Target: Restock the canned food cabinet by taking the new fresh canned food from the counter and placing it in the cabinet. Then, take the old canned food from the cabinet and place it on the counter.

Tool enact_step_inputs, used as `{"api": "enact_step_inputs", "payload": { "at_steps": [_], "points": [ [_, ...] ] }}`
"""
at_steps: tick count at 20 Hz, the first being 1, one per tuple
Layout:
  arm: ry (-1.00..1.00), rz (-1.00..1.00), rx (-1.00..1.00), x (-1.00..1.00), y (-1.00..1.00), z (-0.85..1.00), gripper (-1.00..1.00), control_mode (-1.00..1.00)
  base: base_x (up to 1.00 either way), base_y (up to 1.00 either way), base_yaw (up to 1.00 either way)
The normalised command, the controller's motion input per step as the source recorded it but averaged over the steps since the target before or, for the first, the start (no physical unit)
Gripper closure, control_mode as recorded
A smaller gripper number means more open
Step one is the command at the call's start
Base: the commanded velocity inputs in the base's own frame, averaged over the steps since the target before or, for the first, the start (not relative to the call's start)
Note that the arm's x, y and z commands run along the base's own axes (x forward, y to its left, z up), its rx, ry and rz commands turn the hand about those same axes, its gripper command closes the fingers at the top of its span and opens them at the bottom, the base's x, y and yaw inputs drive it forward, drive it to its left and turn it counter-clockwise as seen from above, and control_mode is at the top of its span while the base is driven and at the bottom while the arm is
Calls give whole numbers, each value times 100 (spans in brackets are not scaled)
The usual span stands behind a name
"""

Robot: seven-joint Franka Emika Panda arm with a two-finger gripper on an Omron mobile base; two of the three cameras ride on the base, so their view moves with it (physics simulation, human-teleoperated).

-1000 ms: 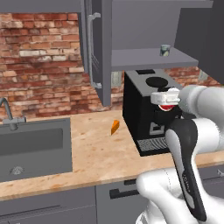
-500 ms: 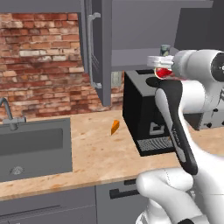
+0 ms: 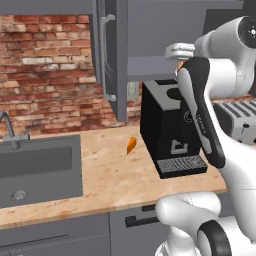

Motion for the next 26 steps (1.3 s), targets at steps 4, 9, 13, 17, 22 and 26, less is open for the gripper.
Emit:
{"api": "enact_step_inputs", "payload": {
  "at_steps": [4,9,13,17,22,26],
  "points": [
    [0,0,0,39,0,-46,100,-100,0,0,0],
    [0,0,0,75,0,-20,100,-100,0,0,0],
    [0,0,0,86,0,-3,100,-100,0,0,0],
    [0,0,0,88,0,-1,100,-100,0,0,0],
    [0,0,0,82,0,0,100,-100,0,0,0],
    [0,0,-1,62,0,-16,100,-100,0,0,0]
  ]
}}
